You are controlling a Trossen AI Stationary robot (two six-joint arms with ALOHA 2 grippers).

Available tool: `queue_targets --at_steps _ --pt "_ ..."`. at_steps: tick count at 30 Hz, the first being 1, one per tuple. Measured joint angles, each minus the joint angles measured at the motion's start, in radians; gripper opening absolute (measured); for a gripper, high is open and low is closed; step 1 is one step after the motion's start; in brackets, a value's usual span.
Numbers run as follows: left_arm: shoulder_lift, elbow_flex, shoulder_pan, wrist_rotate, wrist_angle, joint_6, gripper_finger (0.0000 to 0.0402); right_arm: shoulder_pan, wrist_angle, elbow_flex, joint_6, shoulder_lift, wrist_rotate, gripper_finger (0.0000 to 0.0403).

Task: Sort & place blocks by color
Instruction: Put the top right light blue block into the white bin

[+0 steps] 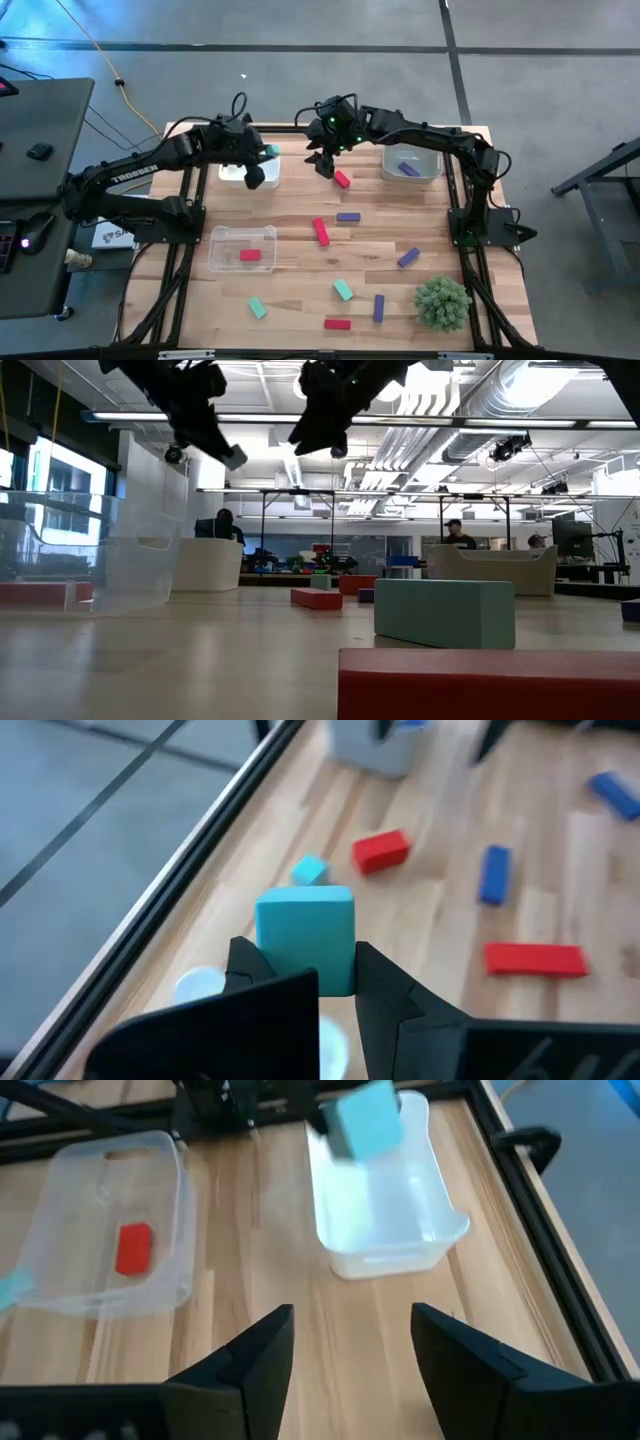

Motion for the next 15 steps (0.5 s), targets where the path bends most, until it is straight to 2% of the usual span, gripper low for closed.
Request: queue_targets --at_steps 7,15 --pt "0.049 0.0 0.085 -0.079 -0.123 -0.031 0.0 -0.011 -0.028 0.0 -0.047 0.0 0.001 0.019" --pt "0.182 0.0 0.134 -0.083 -0.139 -0.132 0.0 -0.024 -0.037 0.0 -0.07 0.0 0.001 0.019"
